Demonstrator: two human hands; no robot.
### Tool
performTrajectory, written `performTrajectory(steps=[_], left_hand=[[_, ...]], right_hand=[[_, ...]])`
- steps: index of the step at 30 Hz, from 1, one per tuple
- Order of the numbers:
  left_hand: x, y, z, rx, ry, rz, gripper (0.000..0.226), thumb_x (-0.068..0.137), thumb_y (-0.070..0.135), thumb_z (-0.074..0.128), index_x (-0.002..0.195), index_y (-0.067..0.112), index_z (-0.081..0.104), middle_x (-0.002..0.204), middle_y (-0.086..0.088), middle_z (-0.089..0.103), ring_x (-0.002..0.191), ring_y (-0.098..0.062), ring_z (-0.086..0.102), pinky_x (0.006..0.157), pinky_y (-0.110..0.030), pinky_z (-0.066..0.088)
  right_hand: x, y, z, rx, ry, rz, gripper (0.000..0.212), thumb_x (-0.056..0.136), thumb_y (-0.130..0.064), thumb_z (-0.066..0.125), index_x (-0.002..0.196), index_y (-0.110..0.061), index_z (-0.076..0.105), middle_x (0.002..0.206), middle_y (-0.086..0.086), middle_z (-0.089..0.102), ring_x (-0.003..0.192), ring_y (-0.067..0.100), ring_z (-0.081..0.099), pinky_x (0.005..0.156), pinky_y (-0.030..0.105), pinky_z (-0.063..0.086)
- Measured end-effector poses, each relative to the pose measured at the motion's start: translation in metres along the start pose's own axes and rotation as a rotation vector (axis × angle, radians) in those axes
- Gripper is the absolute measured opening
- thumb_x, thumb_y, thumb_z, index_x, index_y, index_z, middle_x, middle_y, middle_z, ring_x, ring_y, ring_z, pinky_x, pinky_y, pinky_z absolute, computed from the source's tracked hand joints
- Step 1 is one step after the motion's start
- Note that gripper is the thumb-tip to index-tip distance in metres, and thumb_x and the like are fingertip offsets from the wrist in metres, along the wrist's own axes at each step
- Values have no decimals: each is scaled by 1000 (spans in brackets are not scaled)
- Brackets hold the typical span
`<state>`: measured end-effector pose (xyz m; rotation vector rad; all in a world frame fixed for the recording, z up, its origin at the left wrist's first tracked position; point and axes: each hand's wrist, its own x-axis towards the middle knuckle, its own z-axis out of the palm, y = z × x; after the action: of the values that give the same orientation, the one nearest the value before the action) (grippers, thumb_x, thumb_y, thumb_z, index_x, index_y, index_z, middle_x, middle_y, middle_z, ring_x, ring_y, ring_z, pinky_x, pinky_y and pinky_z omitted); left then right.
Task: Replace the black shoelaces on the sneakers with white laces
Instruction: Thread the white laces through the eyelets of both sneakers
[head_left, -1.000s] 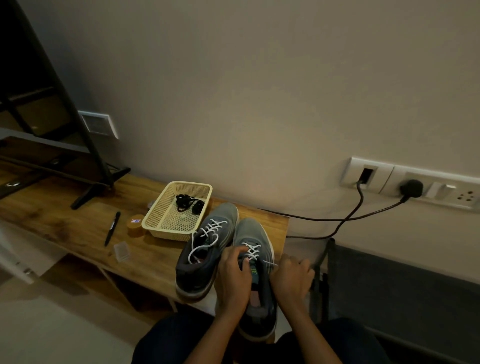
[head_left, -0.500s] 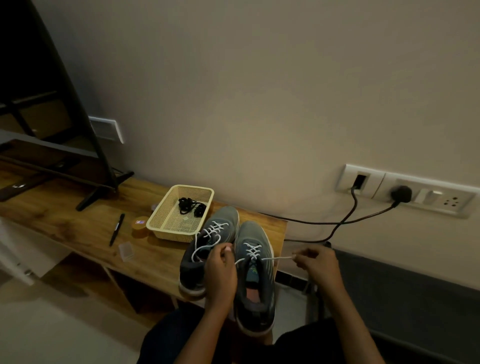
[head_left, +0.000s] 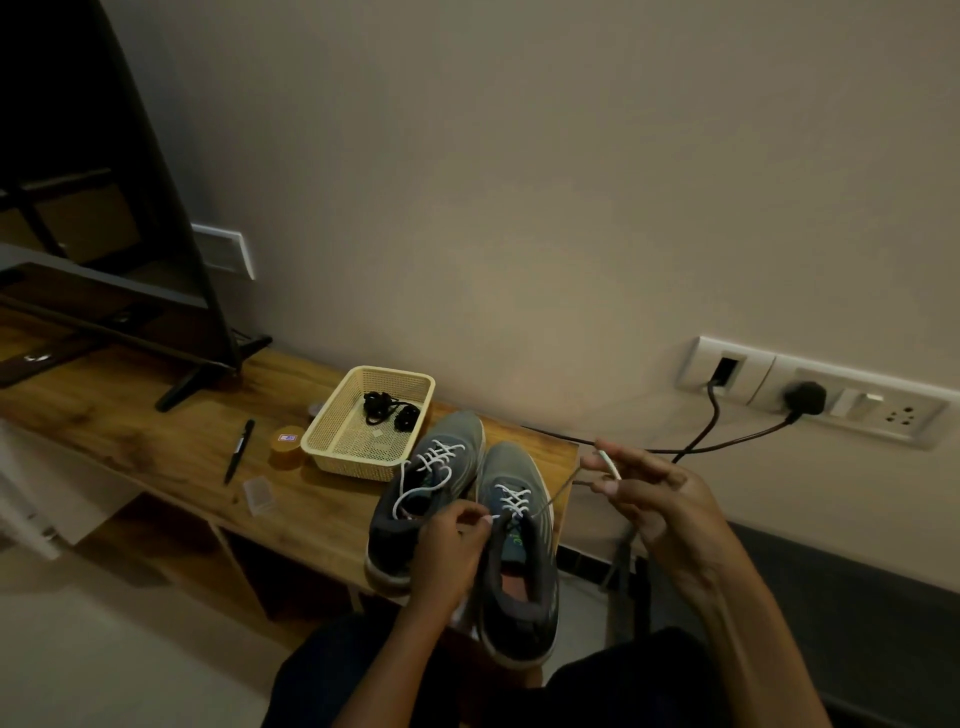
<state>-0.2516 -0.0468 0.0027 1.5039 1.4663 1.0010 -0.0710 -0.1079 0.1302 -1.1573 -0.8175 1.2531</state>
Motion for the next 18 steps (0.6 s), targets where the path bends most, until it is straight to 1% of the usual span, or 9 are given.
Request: performTrajectory(steps=[2,3,5,6,9,11,13,15,18], left_hand=[[-2,1,3,76,-35,33,4,86,23,67,89,24,66,91,9,62,87,-9,59,73,-20,44],[-2,0,6,122,-40,47,8,85,26,67,93,24,67,92,11,60,87,-7,57,74,-21,43],[0,1,8,221,-26,68,14,86,30,66,98,24,67,94,14,54,87,-5,54,73,-21,41],[2,2,10,250,-22,64,14,87,31,65,98,24,66,94,14,53,87,-5,54,73,-22,40],[8,3,13,283,-23,27,10,90,30,60,96,23,63,99,8,58,92,-12,58,72,-25,40],[12,1,13,302,-10,-11,10,90,28,59,94,20,64,100,4,65,93,-16,61,71,-25,40],[18,-2,10,289,-10,-62,12,90,25,60,92,15,66,97,-2,69,93,-20,62,70,-24,39],[23,-6,7,248,-41,-111,15,90,22,61,89,10,69,93,-6,70,91,-22,63,70,-24,41],[31,-12,4,145,-109,-160,19,89,17,62,71,9,65,74,-9,64,78,-22,63,73,-33,48]], right_hand=[[9,7,3,41,-16,-19,45,67,16,57,105,-6,64,92,9,73,86,16,69,73,21,55],[16,12,5,13,-10,-26,43,70,17,57,105,-7,64,94,8,73,87,16,69,74,21,55],[25,20,9,-121,29,-47,38,73,11,63,104,-11,66,92,5,74,87,14,69,79,23,53],[30,25,11,-197,69,-62,33,74,7,67,102,-11,67,89,5,74,83,12,69,78,21,53],[44,45,15,-433,208,-136,15,81,0,65,94,-6,71,76,6,71,61,12,63,59,14,51],[50,60,15,-534,218,-160,14,85,3,60,91,-4,71,69,5,67,53,8,57,51,14,48],[53,70,15,-532,209,-154,17,86,7,56,87,-2,70,62,9,62,46,2,52,47,14,44],[54,74,15,-463,174,-118,16,87,9,54,85,2,69,62,12,60,46,2,53,47,14,44],[55,72,18,-357,94,-49,21,92,3,47,92,-1,67,76,12,69,65,14,64,61,18,53]])
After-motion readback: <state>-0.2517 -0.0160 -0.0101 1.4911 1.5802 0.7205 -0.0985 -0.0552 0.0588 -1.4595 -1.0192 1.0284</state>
